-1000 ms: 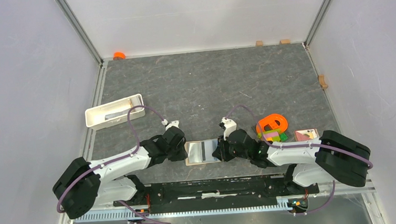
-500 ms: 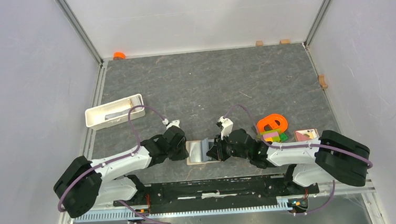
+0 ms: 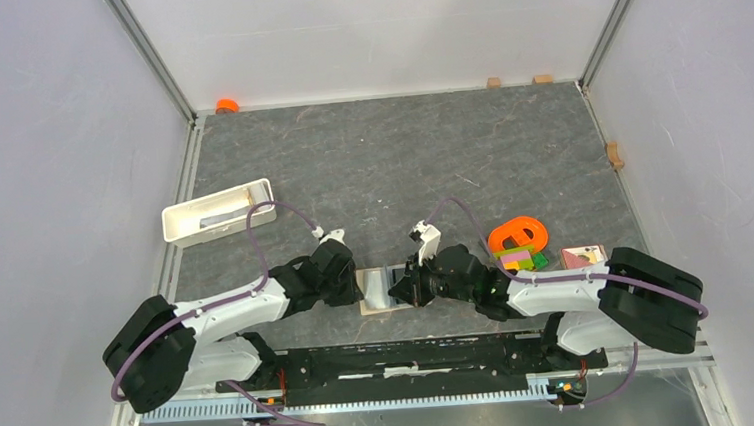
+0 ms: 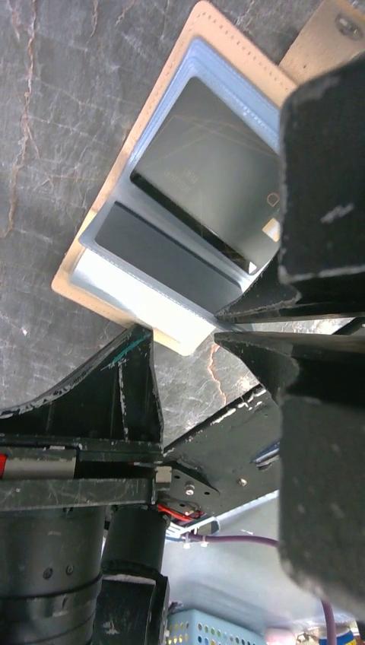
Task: Put the credit cards into the card holder
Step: Turn over the card slot in the card holder.
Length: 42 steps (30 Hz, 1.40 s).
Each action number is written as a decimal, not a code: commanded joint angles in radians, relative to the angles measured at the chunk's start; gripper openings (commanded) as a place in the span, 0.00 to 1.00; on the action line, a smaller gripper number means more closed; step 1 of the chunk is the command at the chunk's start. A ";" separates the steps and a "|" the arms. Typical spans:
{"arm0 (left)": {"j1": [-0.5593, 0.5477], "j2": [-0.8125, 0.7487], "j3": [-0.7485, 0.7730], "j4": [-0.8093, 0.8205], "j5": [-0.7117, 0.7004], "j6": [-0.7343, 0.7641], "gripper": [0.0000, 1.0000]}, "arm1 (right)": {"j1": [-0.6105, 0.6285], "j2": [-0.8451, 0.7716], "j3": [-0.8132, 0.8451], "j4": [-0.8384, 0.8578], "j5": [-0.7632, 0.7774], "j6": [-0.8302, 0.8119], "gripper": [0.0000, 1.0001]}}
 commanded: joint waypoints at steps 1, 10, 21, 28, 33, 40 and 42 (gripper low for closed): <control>-0.002 0.001 -0.008 0.054 0.006 -0.011 0.15 | 0.007 0.009 -0.003 0.084 -0.028 -0.004 0.10; -0.002 -0.003 -0.008 0.056 0.004 -0.011 0.14 | 0.007 0.047 0.012 -0.007 0.029 -0.006 0.03; -0.002 -0.008 -0.007 0.052 -0.010 -0.011 0.14 | 0.007 0.022 0.033 -0.188 0.182 -0.007 0.02; -0.002 -0.067 0.003 0.009 -0.049 -0.005 0.27 | 0.006 -0.041 0.031 -0.294 0.287 -0.012 0.10; 0.000 -0.130 0.032 -0.065 -0.081 0.016 0.45 | 0.007 -0.076 0.037 -0.391 0.372 -0.037 0.19; 0.003 -0.193 0.050 -0.087 -0.075 0.019 0.57 | -0.005 -0.158 0.042 -0.425 0.368 -0.096 0.46; 0.004 -0.203 0.048 -0.077 -0.071 0.011 0.59 | -0.014 -0.170 0.042 -0.401 0.328 -0.111 0.49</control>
